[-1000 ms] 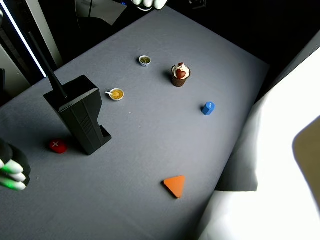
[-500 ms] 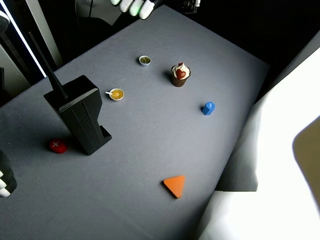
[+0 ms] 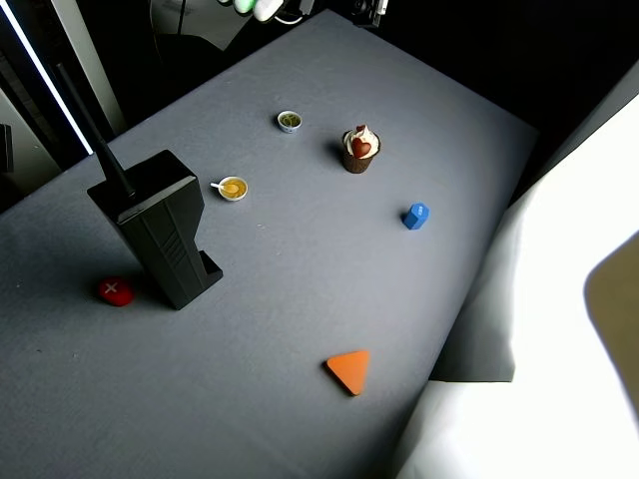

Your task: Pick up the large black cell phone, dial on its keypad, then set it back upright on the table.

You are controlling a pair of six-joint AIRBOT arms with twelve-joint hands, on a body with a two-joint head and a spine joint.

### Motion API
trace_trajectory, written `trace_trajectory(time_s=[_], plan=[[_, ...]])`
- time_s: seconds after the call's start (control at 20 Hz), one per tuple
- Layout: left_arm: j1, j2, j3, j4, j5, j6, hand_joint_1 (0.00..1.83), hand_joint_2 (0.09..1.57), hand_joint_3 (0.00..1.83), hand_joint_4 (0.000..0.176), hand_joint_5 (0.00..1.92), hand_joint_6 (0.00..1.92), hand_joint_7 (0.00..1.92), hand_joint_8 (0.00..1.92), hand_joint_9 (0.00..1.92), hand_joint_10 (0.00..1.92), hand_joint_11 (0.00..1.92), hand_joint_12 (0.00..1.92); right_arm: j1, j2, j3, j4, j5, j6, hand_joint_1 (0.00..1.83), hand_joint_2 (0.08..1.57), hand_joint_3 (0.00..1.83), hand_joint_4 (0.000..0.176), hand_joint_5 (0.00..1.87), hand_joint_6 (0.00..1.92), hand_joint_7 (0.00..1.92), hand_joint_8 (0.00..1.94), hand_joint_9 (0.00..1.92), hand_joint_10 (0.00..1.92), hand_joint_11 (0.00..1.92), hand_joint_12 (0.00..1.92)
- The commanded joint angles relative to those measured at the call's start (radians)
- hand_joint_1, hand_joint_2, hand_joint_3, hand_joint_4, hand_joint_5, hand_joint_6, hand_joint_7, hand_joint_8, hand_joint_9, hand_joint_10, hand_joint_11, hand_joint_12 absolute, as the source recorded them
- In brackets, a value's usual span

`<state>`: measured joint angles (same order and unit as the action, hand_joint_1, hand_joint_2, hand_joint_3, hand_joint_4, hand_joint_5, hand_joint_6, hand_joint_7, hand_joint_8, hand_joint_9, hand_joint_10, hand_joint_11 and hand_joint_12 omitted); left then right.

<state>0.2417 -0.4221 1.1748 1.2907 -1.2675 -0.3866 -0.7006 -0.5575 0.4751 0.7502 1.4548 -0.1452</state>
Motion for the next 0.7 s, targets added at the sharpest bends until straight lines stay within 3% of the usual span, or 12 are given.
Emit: trace_trajectory(time_s=[0.0,0.15,0.45,0.65], plan=[[-0.016,-0.002,-0.006,-0.109,-0.049,-0.006,0.00,1.26,0.00,0.000,0.25,0.00,0.25,0.00,0.19,0.00,0.00,0.36,0.013,0.007,-0.001,-0.052,0.125,0.013,0.59,0.94,0.00,0.000,0.00,0.00,0.00,0.00,0.00,0.00,0.00,0.00],[-0.007,-0.002,-0.014,-0.115,-0.042,-0.006,0.08,1.24,0.00,0.000,0.29,0.01,0.27,0.01,0.20,0.00,0.00,0.39,0.012,0.007,-0.010,-0.072,0.126,0.013,0.54,0.97,0.01,0.000,0.00,0.00,0.00,0.00,0.00,0.00,0.01,0.01],[-0.003,-0.002,-0.021,-0.113,-0.045,-0.006,0.00,1.26,0.00,0.000,0.24,0.00,0.23,0.00,0.19,0.00,0.00,0.36,0.015,-0.008,-0.026,-0.097,0.124,0.013,0.58,0.96,0.00,0.000,0.00,0.00,0.00,0.00,0.00,0.00,0.01,0.01],[-0.004,-0.003,-0.027,-0.100,-0.008,-0.007,0.01,1.25,0.00,0.000,0.26,0.00,0.25,0.00,0.23,0.01,0.00,0.44,0.028,-0.024,-0.022,-0.020,0.080,0.016,0.57,0.96,0.00,0.000,0.00,0.00,0.00,0.00,0.00,0.00,0.02,0.01]])
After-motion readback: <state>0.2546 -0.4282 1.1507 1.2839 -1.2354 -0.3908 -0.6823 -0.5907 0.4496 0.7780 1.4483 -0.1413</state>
